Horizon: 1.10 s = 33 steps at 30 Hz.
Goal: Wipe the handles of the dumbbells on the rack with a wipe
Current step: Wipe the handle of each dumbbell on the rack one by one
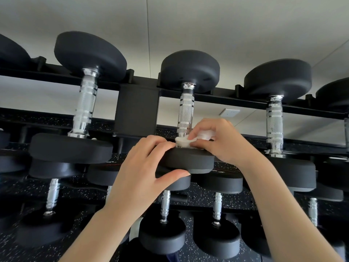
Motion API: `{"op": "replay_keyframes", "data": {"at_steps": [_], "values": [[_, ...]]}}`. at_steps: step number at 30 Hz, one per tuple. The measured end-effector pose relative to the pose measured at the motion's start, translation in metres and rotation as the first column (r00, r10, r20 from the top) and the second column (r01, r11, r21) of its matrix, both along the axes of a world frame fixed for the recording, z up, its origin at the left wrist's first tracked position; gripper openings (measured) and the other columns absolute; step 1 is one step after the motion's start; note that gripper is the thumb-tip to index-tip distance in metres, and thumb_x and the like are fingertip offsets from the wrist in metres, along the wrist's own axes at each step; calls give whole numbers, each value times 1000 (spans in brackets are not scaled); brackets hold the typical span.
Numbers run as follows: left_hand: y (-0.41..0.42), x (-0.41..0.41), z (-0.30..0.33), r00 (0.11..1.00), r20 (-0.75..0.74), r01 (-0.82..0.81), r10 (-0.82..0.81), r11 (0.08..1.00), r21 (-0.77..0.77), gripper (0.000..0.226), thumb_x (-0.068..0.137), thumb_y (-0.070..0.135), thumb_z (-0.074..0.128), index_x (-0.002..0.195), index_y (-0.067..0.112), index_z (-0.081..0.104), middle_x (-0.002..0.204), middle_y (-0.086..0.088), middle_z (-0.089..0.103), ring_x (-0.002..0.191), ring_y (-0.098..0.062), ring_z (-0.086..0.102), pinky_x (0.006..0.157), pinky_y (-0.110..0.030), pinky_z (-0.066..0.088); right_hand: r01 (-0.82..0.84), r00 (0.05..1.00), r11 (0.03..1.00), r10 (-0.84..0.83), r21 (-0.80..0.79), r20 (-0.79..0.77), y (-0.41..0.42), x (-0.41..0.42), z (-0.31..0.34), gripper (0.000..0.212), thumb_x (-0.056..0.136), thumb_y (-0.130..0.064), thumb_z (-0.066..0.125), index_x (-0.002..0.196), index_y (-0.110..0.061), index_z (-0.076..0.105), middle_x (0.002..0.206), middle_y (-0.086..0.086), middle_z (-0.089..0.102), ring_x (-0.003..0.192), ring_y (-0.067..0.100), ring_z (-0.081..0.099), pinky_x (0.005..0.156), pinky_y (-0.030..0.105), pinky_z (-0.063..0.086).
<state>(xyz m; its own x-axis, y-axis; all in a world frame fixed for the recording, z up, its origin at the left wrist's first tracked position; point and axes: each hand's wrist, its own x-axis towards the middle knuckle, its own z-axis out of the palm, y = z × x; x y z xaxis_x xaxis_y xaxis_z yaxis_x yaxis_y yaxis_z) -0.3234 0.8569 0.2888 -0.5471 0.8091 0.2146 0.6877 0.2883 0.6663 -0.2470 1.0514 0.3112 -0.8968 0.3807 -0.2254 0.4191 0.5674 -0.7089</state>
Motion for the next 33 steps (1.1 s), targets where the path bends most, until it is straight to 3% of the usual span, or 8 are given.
{"op": "replay_keyframes", "data": {"at_steps": [3, 7, 14, 17, 22, 27, 30, 33], "values": [[0, 0, -1, 1000, -1, 0, 0, 1000, 3, 52, 79, 55, 59, 113, 16, 62, 110, 12, 49, 102, -12, 52, 88, -29, 40, 57, 998, 996, -57, -76, 6, 3, 7, -6, 21, 78, -16, 73, 71, -33, 64, 82, -17, 65, 68, -6, 52, 63, 9, 36], [0, -1, -2, 1000, 2, 0, 0, 1000, 0, 52, 79, 56, 60, 112, 15, 63, 110, 11, 50, 103, -13, 53, 88, -32, 41, 124, 992, 983, -126, -133, -12, 7, 9, -19, 17, 78, -11, 71, 73, -27, 67, 85, -11, 69, 83, 12, 59, 71, 24, 46], [1, -1, -3, 999, 32, -1, 1, 1000, 11, 50, 79, 56, 61, 111, 18, 61, 110, 13, 49, 102, -11, 52, 87, -30, 41, 273, 929, 870, -350, -410, -122, 1, 10, -39, 20, 77, -7, 73, 73, -25, 67, 78, -7, 67, 75, 11, 58, 70, 30, 47], [1, -1, -3, 1000, 30, -2, 1, 1000, 13, 49, 78, 55, 61, 110, 18, 61, 110, 13, 50, 102, -12, 52, 88, -32, 41, 359, 857, 809, -484, -466, -179, -3, 4, -41, 23, 79, -6, 71, 74, -28, 65, 77, -7, 63, 69, 5, 53, 60, 17, 44], [1, -2, -3, 1000, 27, -1, 1, 1000, 7, 49, 78, 55, 61, 110, 17, 62, 110, 13, 50, 102, -12, 52, 89, -30, 40, 419, 751, 758, -599, -500, -278, -1, -19, -36, 17, 83, -5, 67, 84, -23, 65, 86, -4, 68, 85, 10, 61, 86, 30, 49], [0, -2, -5, 1000, 18, -3, 4, 1000, -6, 52, 79, 57, 60, 112, 17, 63, 111, 12, 51, 102, -11, 52, 88, -30, 41, 490, 647, 674, -706, -553, -287, 10, -45, -38, 10, 82, -11, 65, 88, -19, 66, 90, 4, 69, 94, 24, 62, 94, 51, 48], [0, -2, -5, 1000, 16, -4, 4, 1000, -4, 51, 79, 56, 60, 111, 17, 63, 111, 11, 51, 103, -11, 52, 88, -30, 40, 483, 582, 567, -777, -667, -240, 14, -58, -38, 9, 85, -1, 61, 89, -9, 62, 91, 13, 65, 83, 26, 61, 83, 44, 56], [0, -1, -5, 1000, 11, -8, 8, 1000, -8, 51, 79, 56, 60, 111, 17, 63, 111, 12, 51, 102, -11, 52, 87, -30, 40, 446, 553, 474, -813, -759, -183, 15, -65, -38, 12, 87, 3, 58, 85, -8, 57, 80, 7, 61, 74, 19, 57, 67, 31, 55]]}}
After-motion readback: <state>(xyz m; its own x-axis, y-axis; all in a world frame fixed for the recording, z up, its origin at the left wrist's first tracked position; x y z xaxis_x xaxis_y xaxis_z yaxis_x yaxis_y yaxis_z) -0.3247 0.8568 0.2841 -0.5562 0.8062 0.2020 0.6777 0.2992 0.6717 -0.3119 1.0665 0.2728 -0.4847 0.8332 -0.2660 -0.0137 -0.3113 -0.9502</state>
